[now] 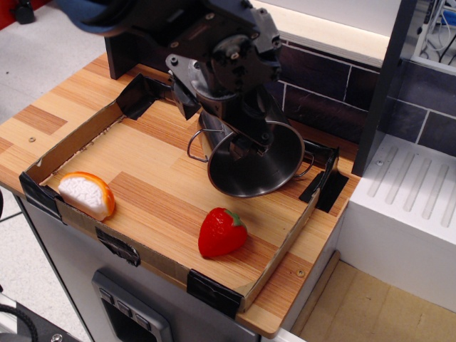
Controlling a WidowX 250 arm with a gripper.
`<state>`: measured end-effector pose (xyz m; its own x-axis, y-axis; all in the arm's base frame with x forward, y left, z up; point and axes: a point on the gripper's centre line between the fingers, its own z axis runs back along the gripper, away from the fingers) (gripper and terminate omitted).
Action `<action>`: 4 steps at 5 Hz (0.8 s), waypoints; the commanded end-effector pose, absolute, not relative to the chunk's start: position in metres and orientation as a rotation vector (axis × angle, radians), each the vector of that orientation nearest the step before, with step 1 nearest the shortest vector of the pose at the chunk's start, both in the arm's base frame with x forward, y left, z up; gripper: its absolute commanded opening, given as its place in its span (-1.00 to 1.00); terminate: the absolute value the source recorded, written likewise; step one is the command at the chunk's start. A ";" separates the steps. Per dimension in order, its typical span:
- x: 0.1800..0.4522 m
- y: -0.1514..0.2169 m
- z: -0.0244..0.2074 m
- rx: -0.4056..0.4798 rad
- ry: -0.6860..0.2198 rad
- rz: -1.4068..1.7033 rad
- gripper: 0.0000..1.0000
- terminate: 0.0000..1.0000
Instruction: Upright metal pot
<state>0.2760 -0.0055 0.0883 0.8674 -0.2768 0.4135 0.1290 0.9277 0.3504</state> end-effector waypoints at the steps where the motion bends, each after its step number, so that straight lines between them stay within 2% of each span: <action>1: 0.276 0.000 0.084 0.320 -0.461 -0.223 1.00 -1.00; 3: 0.285 0.001 0.078 0.326 -0.465 -0.202 1.00 -1.00; 4: 0.288 0.002 0.079 0.314 -0.463 -0.200 -1.00 -1.00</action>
<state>0.2872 -0.0020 0.0732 0.8900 -0.2545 0.3783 0.1233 0.9332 0.3376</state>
